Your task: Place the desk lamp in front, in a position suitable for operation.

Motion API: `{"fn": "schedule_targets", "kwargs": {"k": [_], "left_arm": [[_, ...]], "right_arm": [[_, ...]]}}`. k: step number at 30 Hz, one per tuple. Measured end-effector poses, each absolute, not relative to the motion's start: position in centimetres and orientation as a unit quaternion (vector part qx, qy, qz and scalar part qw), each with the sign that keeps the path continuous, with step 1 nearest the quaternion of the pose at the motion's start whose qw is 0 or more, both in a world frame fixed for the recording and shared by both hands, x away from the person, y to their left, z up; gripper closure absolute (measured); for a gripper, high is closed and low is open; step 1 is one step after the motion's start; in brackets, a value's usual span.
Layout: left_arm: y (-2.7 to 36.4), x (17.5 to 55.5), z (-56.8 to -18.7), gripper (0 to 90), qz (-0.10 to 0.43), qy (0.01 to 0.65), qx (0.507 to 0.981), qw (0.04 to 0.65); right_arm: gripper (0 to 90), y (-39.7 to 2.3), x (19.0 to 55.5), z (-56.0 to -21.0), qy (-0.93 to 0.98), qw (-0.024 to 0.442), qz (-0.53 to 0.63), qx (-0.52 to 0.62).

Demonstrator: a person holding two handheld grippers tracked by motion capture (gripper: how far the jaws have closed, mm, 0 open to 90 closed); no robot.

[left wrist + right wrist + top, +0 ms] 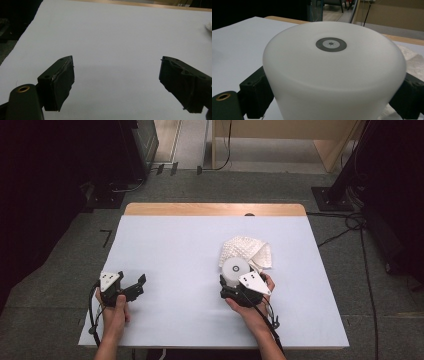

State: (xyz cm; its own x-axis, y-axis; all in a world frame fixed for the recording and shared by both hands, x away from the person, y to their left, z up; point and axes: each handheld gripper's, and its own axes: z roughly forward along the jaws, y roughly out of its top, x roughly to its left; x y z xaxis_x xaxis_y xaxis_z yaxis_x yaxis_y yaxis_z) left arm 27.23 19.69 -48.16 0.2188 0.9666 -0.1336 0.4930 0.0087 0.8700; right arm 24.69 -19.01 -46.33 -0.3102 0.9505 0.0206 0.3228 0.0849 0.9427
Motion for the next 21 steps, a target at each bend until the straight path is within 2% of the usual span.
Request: {"fn": "schedule_targets", "kwargs": {"k": [11, 21], "left_arm": [[19.7, 27.3, -48.2, 13.7, 0.272, 0.563, 0.648, 0.435], [19.8, 27.3, -48.2, 13.7, 0.269, 0.564, 0.648, 0.436]], "right_arm": [[8.5, -15.6, 26.1, -45.2, 0.642, 0.335, 0.482, 0.493], [8.5, -10.8, 28.1, -44.6, 0.643, 0.34, 0.49, 0.48]]}}
